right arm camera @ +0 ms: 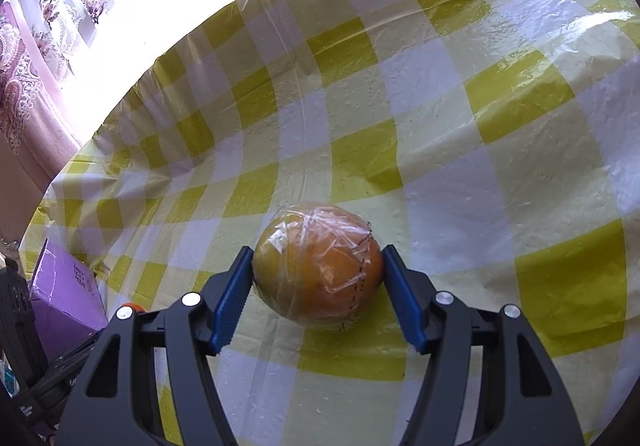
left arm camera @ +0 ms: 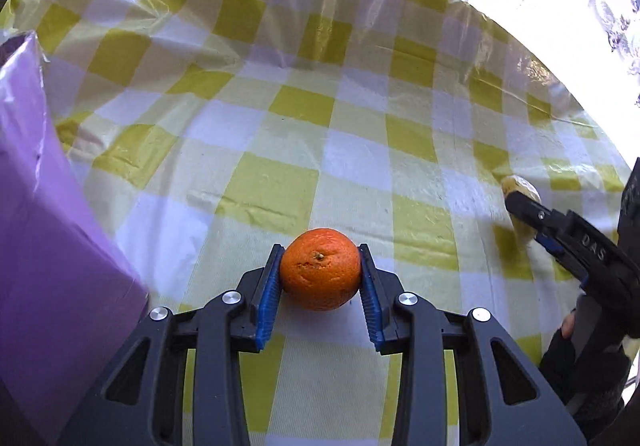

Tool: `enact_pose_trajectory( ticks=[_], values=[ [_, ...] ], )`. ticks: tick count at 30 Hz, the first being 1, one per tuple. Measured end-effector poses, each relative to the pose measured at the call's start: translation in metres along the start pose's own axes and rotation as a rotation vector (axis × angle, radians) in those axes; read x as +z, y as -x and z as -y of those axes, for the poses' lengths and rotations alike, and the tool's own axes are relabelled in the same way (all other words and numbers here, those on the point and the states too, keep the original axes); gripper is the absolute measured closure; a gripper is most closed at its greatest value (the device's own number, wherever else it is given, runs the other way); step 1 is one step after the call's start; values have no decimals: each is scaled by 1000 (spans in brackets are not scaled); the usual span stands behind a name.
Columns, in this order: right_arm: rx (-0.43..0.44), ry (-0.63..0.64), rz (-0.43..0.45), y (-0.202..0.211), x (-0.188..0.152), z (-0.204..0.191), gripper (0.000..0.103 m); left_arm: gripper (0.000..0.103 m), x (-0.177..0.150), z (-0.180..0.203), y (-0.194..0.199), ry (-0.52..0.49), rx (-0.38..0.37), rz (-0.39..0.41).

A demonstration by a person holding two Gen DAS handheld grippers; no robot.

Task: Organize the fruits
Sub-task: 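Carry the tangerine and grapefruit in both tools over the purple box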

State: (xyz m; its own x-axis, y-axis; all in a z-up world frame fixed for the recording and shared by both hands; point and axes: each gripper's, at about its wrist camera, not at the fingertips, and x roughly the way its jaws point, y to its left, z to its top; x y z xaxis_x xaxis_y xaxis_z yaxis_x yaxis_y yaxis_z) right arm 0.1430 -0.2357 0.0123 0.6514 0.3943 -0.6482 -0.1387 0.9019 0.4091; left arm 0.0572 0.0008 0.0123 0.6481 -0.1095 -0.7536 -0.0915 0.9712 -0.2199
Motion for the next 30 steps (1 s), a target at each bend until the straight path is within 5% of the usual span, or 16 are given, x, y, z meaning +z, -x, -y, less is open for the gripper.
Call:
enact_pose_trajectory(
  ticks=[10,24,30],
  values=[
    [-7,-8,8,3,-2,0,38,68,-3,16,14,-85,-9,70],
    [-55,-1,38,9,-3,-3,38,68,-2,13,14,-82,-52,60],
    [-61,-33,43,29,-37,-20,38,68,-8,8,16,-77,-58,21]
  ],
)
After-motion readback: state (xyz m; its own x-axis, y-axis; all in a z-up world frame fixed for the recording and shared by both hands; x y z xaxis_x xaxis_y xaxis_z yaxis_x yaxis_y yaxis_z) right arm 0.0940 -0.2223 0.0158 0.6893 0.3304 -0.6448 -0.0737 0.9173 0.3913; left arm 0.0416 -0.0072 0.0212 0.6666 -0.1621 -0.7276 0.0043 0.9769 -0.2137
